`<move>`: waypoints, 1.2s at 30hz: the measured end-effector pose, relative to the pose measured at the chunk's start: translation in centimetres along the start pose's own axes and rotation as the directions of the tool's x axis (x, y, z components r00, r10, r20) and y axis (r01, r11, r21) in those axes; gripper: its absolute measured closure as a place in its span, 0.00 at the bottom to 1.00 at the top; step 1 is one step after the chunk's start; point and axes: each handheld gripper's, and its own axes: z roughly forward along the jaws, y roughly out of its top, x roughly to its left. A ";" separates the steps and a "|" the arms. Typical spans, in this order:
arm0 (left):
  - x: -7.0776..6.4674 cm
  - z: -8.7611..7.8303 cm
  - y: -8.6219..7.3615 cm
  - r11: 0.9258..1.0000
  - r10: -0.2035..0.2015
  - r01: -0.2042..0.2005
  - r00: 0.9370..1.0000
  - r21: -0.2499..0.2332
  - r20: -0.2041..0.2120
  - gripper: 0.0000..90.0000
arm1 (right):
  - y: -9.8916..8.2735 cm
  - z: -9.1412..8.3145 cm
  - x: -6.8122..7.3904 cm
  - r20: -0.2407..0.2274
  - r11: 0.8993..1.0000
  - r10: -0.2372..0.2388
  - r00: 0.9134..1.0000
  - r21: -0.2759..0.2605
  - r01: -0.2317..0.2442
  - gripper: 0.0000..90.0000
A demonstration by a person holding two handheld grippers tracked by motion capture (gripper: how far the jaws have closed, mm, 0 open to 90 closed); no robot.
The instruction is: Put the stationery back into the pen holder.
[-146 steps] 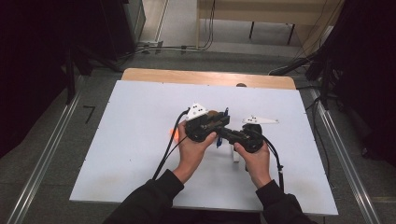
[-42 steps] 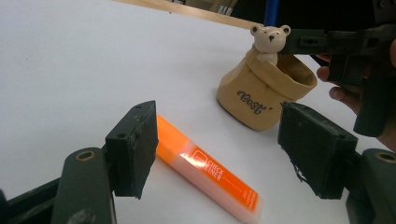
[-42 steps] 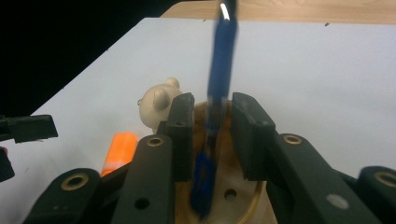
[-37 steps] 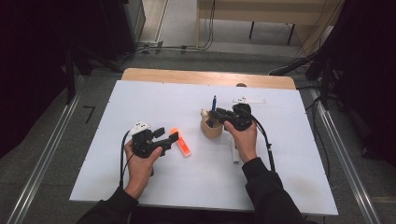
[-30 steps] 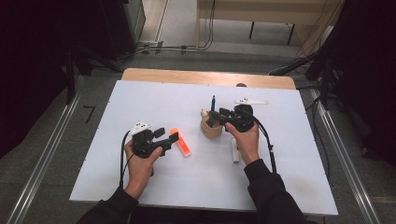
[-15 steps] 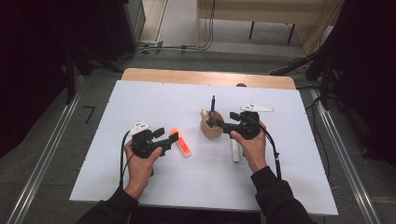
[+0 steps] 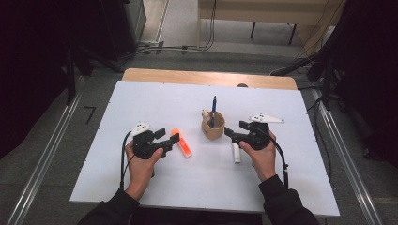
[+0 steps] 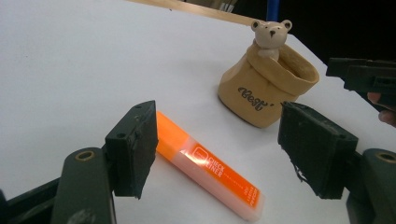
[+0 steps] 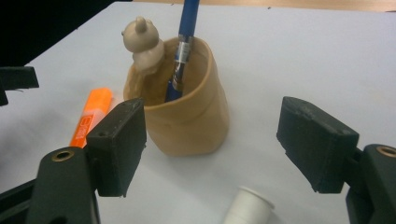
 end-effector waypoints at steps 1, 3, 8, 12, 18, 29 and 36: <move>0.0 0.0 0.0 1.000 0.000 0.000 1.000 0.001 0.000 0.33 | -0.1 -0.1 -0.1 0.002 1.000 -0.001 1.000 0.001 0.001 0.25; 0.0 0.0 0.0 1.000 0.002 -0.002 1.000 0.001 -0.001 0.33 | -0.3 -0.4 0.0 0.005 1.000 0.000 1.000 0.002 0.000 0.25; -0.1 0.0 0.0 1.000 0.004 -0.004 1.000 0.002 -0.002 0.33 | -1.1 -1.0 0.0 0.013 1.000 -0.011 1.000 0.010 0.011 0.25; 0.0 0.0 -0.1 1.000 0.005 -0.005 1.000 0.004 -0.004 0.33 | -1.9 -1.4 0.0 0.023 1.000 -0.015 1.000 0.026 0.015 0.25; 0.0 0.1 -0.1 1.000 0.006 -0.006 1.000 0.005 -0.006 0.33 | -3.3 -1.7 0.1 0.040 0.998 -0.026 0.999 0.052 0.024 0.25; 0.0 0.1 -0.1 1.000 0.008 -0.008 1.000 0.006 -0.013 0.33 | -4.8 -2.4 0.6 0.049 0.996 -0.034 0.998 0.079 0.030 0.25; 0.0 0.1 -0.2 1.000 0.012 -0.012 1.000 0.008 -0.014 0.33 | -5.8 -2.8 0.9 0.082 0.995 -0.054 0.995 0.088 0.046 0.25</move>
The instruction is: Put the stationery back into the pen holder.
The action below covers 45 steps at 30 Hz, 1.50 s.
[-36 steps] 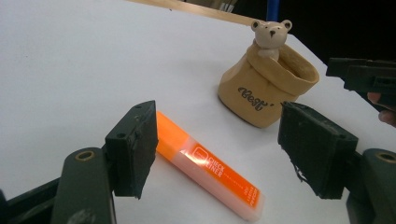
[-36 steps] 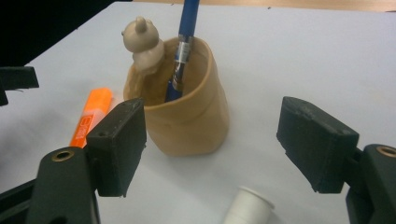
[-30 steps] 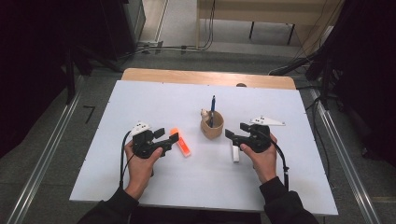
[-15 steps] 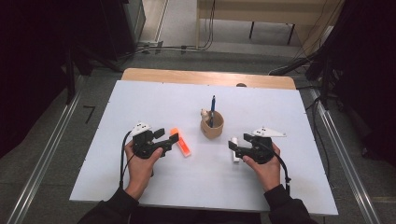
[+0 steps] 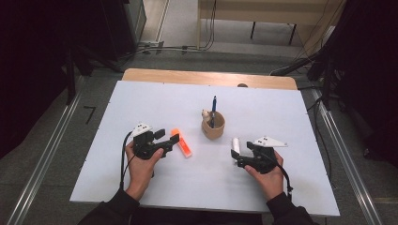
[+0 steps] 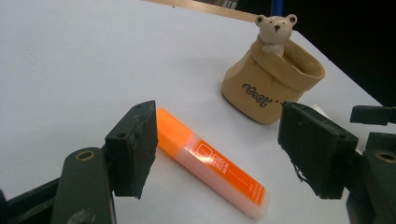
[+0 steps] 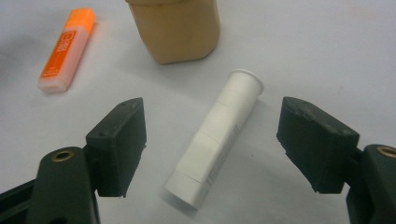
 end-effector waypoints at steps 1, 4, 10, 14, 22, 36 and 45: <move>0.0 0.0 0.0 1.000 0.001 -0.001 1.000 0.000 -0.001 0.33 | -0.1 0.0 0.0 0.007 1.000 0.003 1.000 0.000 -0.003 0.25; 0.0 0.0 0.0 1.000 -0.001 0.001 1.000 0.000 -0.002 0.33 | -0.5 0.0 0.0 0.013 1.000 0.002 1.000 0.008 -0.002 0.25; 0.1 0.0 -0.1 1.000 -0.001 0.001 1.000 0.001 -0.004 0.33 | -0.8 0.3 0.2 0.034 1.000 -0.010 0.999 0.018 0.010 0.25; 0.1 0.1 -0.2 1.000 -0.003 0.003 1.000 0.001 -0.003 0.33 | -0.8 0.4 0.2 0.037 1.000 -0.008 0.999 0.021 0.008 0.25; 0.2 0.1 -0.2 1.000 -0.001 0.001 1.000 0.003 -0.006 0.33 | -1.0 0.9 0.8 0.043 0.999 -0.032 0.999 0.037 0.030 0.25; 0.2 0.2 -0.3 1.000 0.000 0.000 1.000 0.006 -0.007 0.33 | -1.2 1.7 1.4 0.074 0.996 -0.070 0.995 0.069 0.065 0.27; 0.2 0.2 -0.3 1.000 -0.001 0.001 1.000 0.005 -0.008 0.33 | -1.1 2.0 1.6 0.105 0.993 -0.082 0.991 0.095 0.072 0.38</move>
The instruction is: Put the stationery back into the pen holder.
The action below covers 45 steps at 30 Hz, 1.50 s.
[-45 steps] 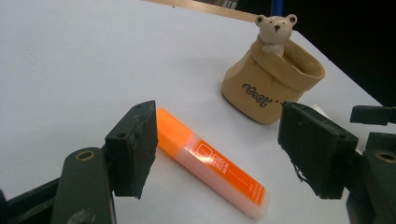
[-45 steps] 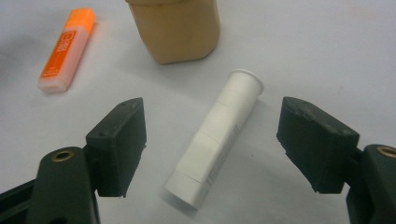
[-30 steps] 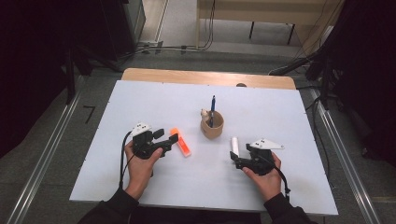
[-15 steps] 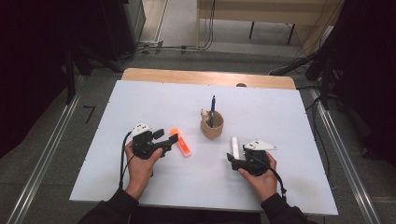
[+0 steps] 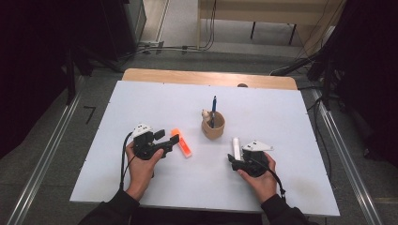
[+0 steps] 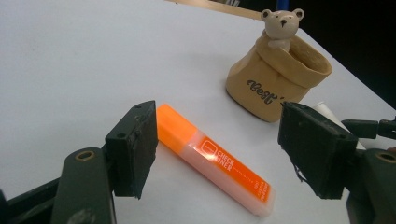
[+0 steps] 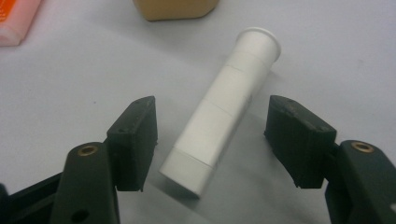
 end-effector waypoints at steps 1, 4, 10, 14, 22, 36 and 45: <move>0.0 0.0 0.0 1.000 0.000 0.000 1.000 0.000 0.000 0.33 | 0.0 0.0 0.0 0.003 1.000 0.001 1.000 0.000 -0.001 0.39; 0.0 0.0 0.0 1.000 0.000 0.000 1.000 -0.001 0.002 0.33 | 0.0 0.0 0.0 0.013 1.000 -0.001 1.000 0.001 0.001 0.43; 0.0 0.0 0.0 1.000 -0.001 0.001 1.000 0.000 0.002 0.33 | -0.1 -0.1 0.1 0.016 1.000 -0.012 1.000 -0.006 0.012 0.53; 0.0 0.0 0.0 1.000 -0.001 0.001 1.000 0.000 0.002 0.33 | -0.1 -0.2 -0.1 0.024 1.000 -0.007 1.000 -0.006 0.007 0.61; -0.1 0.1 -0.1 1.000 -0.004 0.004 1.000 0.000 0.004 0.33 | -0.1 -0.3 -0.7 0.025 1.000 0.007 1.000 -0.004 -0.007 0.76; -0.2 0.0 -0.1 1.000 -0.007 0.007 1.000 0.002 0.015 0.33 | 0.4 -1.1 -0.6 -0.048 1.000 -0.006 0.999 -0.012 0.006 0.77; -0.2 0.0 0.0 1.000 -0.023 0.023 0.999 0.006 0.027 0.33 | 0.9 -2.3 -0.7 -0.076 0.997 -0.003 0.997 -0.074 -0.003 0.77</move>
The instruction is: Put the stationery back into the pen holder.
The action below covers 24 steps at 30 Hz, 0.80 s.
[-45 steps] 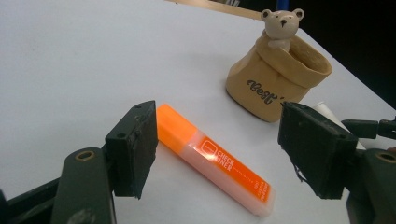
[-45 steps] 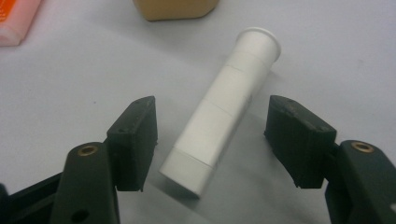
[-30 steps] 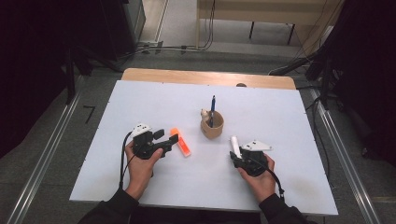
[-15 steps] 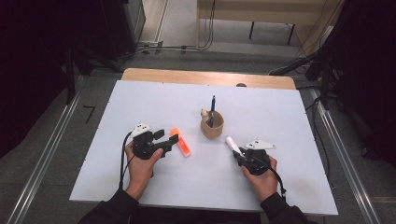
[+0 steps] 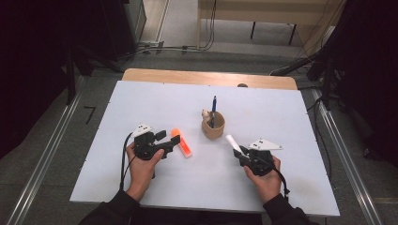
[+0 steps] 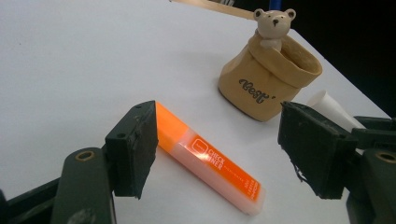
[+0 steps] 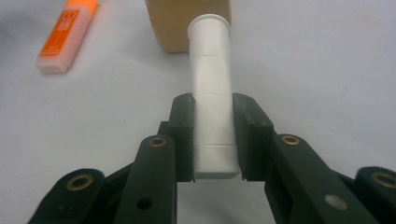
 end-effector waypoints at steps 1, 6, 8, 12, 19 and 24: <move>0.0 0.0 0.0 1.000 -0.001 0.001 1.000 0.000 0.002 0.33 | 0.1 -0.1 -0.1 -0.004 1.000 -0.002 1.000 -0.009 0.002 0.77; -0.1 0.0 0.1 1.000 -0.016 0.016 1.000 0.000 0.020 0.32 | 0.7 -0.9 0.0 -0.031 0.999 -0.004 1.000 -0.054 0.002 0.77; -0.2 0.0 0.1 1.000 -0.019 0.019 1.000 0.002 0.023 0.32 | 0.8 -1.1 0.3 -0.040 0.998 -0.011 0.999 -0.066 0.008 0.77; -0.5 0.0 0.3 1.000 -0.010 0.010 1.000 0.004 0.027 0.31 | 1.0 -1.2 0.7 -0.061 0.997 -0.026 0.998 -0.075 0.021 0.77; -1.2 0.4 0.7 0.997 0.069 -0.070 0.997 0.023 0.034 0.31 | 1.5 -1.3 1.0 -0.075 0.995 -0.051 0.996 -0.091 0.044 0.77; -2.0 0.5 1.2 0.985 0.172 -0.171 0.984 -0.014 0.044 0.34 | 1.7 -1.4 0.9 -0.078 0.993 -0.058 0.995 -0.103 0.050 0.77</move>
